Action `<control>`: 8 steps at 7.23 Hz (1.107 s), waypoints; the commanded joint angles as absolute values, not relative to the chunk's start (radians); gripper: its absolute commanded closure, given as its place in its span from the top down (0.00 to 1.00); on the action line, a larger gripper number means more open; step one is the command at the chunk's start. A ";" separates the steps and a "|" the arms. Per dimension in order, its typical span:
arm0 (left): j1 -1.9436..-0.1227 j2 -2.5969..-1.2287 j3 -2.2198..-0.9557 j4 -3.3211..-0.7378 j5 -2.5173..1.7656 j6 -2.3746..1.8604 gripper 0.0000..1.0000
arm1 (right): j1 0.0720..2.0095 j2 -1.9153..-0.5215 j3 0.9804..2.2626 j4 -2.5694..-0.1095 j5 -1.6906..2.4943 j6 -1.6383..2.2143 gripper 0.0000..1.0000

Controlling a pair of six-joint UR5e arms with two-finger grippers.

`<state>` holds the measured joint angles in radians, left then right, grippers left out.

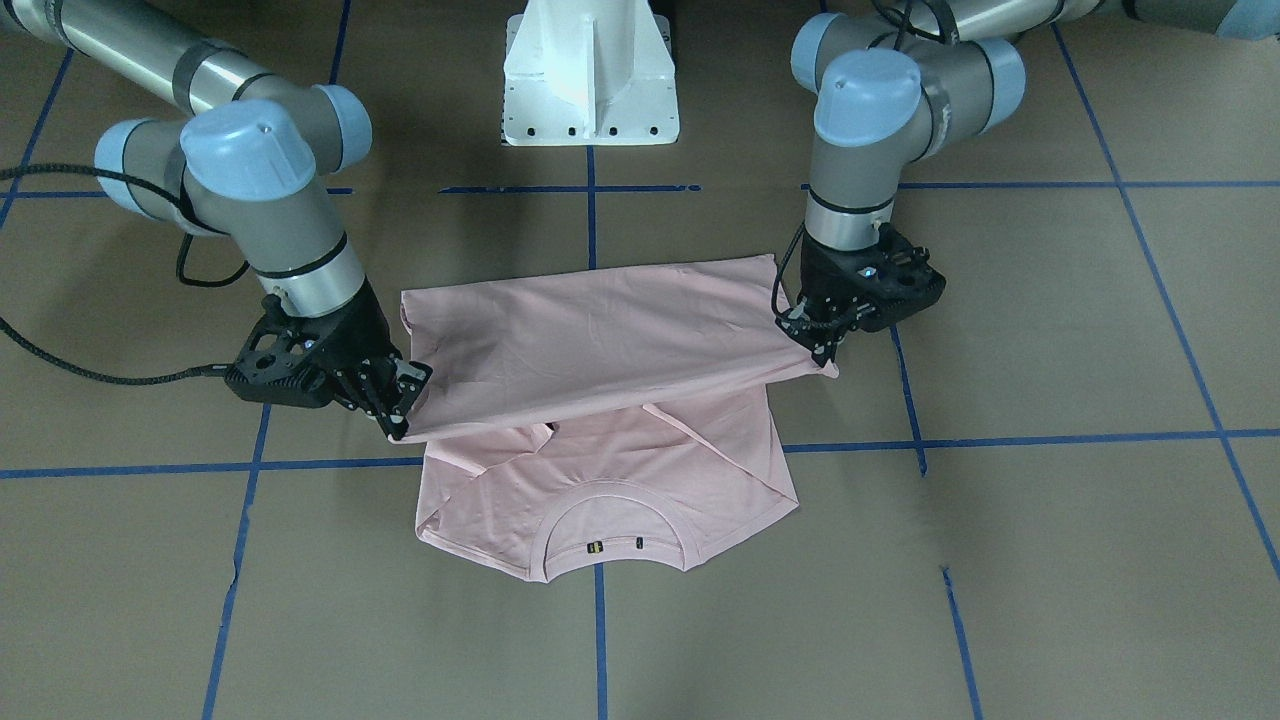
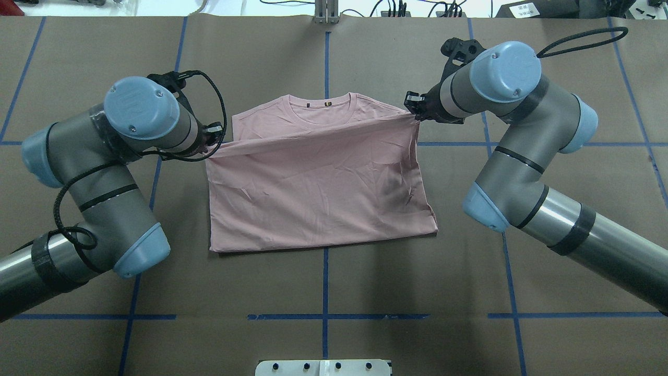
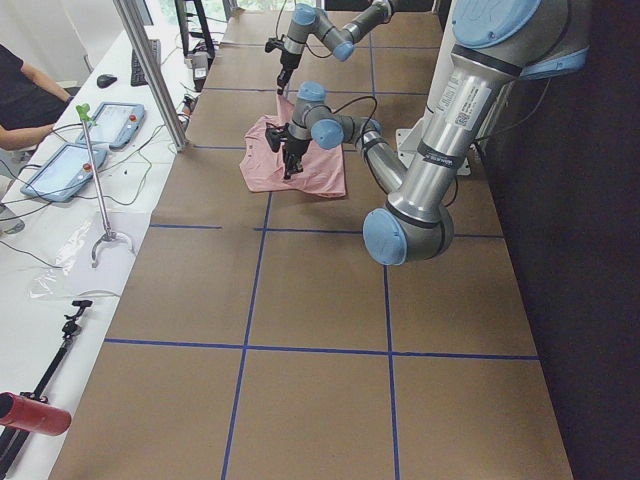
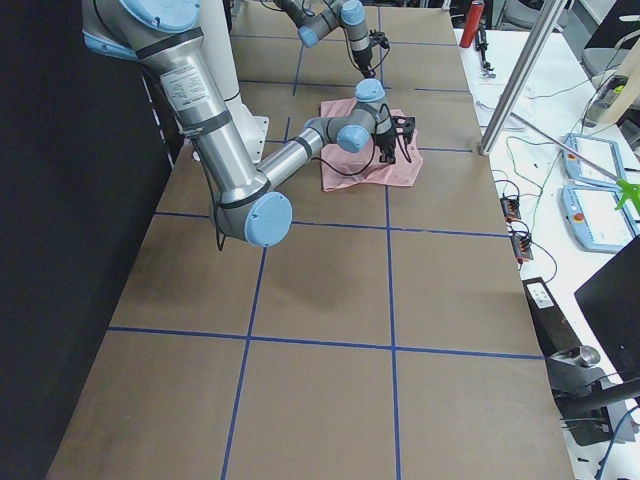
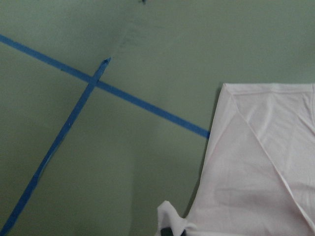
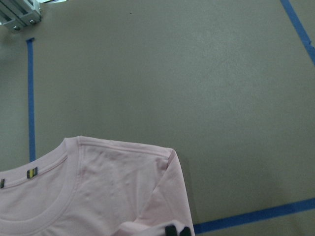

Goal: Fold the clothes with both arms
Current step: 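Lay the hem down near the collar and open both grippers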

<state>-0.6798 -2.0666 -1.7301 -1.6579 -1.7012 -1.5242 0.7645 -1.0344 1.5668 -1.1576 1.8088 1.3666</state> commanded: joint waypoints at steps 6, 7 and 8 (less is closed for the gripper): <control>-0.724 -2.161 -1.516 -1.792 -1.701 -1.520 0.00 | 0.790 -0.885 1.332 -1.083 1.802 1.362 0.00; -0.729 -2.161 -1.516 -1.792 -1.701 -1.520 0.00 | 0.792 -0.871 1.309 -1.077 1.802 1.362 0.00; -0.729 -2.161 -1.516 -1.792 -1.701 -1.520 0.00 | 0.792 -0.870 1.305 -1.075 1.804 1.362 0.00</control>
<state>-0.7260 -2.1607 -1.5165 -1.7915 -1.7012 -1.5204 0.7901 -0.8772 1.3186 -1.0793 1.8030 1.3623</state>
